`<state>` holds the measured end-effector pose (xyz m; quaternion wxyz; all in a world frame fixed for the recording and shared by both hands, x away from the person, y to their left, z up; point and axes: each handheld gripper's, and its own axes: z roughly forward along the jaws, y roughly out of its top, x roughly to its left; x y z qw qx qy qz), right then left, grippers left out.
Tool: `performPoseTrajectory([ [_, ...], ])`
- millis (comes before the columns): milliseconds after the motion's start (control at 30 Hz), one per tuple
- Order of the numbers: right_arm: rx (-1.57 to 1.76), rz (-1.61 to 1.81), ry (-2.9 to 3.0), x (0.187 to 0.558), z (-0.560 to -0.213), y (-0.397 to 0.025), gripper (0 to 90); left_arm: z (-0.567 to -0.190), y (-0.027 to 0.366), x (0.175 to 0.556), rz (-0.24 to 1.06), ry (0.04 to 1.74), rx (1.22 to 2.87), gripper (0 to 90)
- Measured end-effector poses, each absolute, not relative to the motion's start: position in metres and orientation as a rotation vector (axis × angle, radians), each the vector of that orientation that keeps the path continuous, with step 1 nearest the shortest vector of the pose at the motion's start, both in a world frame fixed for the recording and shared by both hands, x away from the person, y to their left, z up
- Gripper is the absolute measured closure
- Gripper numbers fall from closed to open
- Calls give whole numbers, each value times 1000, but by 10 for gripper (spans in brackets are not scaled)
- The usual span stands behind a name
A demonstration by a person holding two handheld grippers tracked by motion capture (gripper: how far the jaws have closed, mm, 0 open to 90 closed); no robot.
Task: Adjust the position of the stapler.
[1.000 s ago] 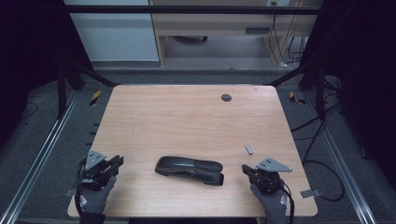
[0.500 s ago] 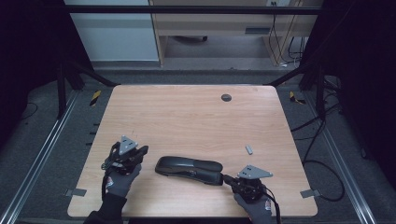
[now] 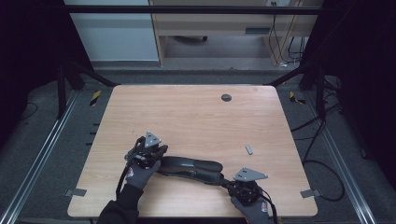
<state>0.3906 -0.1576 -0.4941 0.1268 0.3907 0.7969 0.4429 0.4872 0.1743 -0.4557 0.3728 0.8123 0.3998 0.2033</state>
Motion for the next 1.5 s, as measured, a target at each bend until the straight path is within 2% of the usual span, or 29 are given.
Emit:
performPoseTrajectory([
  [600,1224,1251,2187,401,-489,-186,900,-458,179,480,487,1028,2096,898],
  [1033,1224,1246,2202,401,-490,-183,900,-456,180,465,496,1008,2133,898],
  [1500,1221,1241,2187,402,-491,-185,895,-460,182,448,521,998,2095,897],
])
